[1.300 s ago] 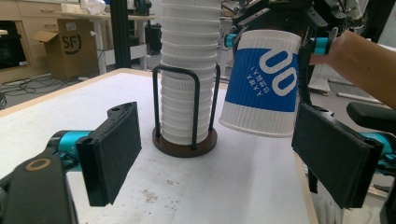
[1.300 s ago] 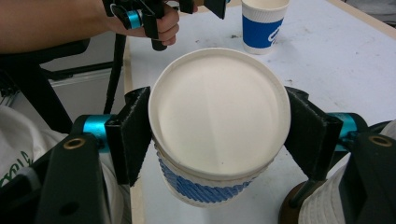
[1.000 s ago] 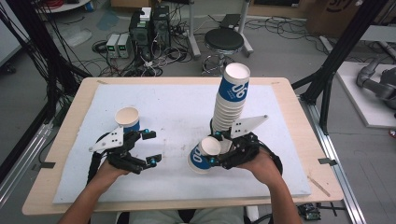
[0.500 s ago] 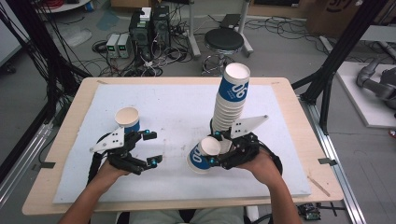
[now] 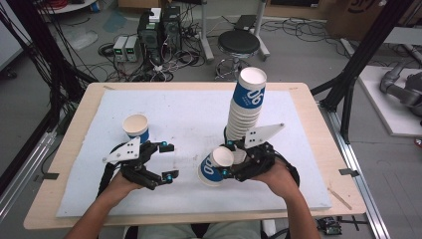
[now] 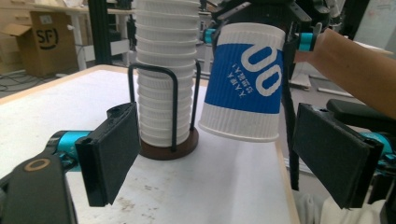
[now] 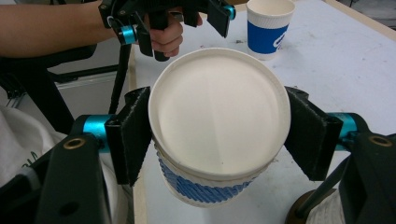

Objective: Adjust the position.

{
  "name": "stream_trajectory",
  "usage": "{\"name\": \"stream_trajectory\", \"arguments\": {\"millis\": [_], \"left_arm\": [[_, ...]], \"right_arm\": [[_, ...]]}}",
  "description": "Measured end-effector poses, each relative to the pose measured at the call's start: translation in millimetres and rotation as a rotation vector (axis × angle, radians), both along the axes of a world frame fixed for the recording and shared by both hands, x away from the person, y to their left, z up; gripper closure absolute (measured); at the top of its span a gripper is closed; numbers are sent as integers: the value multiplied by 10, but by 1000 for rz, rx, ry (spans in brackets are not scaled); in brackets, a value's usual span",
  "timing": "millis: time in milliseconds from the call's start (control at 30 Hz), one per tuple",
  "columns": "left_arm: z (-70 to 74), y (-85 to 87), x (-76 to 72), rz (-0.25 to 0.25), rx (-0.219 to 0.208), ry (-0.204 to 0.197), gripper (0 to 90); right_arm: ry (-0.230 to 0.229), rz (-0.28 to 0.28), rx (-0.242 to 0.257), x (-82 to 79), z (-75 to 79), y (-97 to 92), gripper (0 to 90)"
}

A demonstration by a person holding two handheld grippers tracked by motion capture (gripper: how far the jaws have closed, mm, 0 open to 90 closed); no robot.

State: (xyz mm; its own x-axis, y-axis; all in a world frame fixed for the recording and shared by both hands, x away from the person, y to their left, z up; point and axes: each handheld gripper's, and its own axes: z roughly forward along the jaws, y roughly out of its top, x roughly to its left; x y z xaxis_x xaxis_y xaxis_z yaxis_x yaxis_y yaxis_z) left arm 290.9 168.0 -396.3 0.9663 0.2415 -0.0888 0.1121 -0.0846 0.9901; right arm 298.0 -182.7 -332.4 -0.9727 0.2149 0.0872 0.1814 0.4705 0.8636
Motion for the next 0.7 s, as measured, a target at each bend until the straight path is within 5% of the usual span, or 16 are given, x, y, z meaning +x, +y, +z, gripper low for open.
{"name": "stream_trajectory", "arguments": {"millis": [700], "left_arm": [[20,-444,2,-128,39,1,154]], "right_arm": [[-2,53,36,-47,13,76,305]]}}
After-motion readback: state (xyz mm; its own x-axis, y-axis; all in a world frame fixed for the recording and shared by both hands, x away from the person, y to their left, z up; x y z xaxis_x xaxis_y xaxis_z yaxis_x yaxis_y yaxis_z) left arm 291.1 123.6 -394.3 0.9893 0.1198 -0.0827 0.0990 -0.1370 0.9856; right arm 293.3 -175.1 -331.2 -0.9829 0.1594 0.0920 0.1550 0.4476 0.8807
